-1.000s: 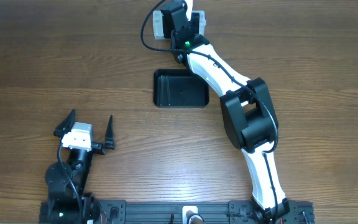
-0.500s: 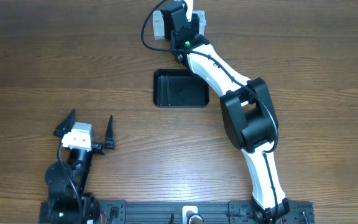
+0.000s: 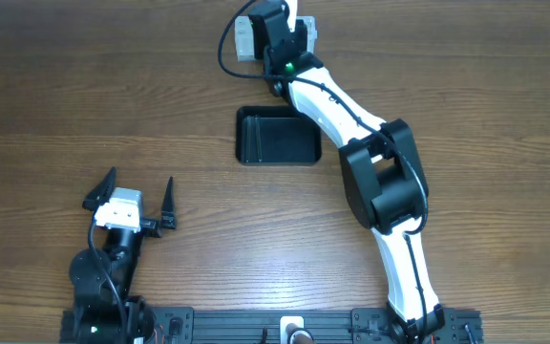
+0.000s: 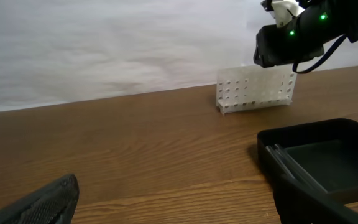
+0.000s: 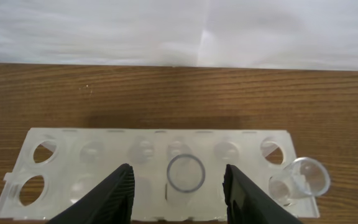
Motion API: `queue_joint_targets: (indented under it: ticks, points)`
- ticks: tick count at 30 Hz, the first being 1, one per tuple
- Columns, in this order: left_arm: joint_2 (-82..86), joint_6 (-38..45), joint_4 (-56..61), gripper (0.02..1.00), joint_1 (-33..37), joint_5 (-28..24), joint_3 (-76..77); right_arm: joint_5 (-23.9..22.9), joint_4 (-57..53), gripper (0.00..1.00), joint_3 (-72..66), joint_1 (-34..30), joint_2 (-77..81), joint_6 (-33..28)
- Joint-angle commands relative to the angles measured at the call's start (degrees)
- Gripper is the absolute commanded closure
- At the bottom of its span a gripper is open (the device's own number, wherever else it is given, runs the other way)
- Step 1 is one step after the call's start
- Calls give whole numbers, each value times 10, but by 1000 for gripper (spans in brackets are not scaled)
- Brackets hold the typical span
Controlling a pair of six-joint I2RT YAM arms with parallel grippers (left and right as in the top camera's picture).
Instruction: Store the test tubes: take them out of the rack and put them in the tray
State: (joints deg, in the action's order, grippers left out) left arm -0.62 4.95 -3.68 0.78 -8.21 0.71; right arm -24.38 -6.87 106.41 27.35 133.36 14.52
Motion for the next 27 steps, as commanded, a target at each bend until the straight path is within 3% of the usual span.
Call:
queue_joint_targets:
  ticks: [1, 12, 18, 27]
  points:
    - [3, 4, 0, 18, 3, -5, -4, -10, 23, 524, 13, -9, 17, -16]
    - [3, 4, 0, 18, 3, -5, -4, -9, 37, 546, 13, -9, 23, -19]
    - [3, 4, 0, 18, 2, -5, -4, -9, 36, 643, 13, -7, 24, -19]
    - [3, 4, 0, 18, 3, -5, -4, -5, 37, 687, 13, -3, 24, -20]
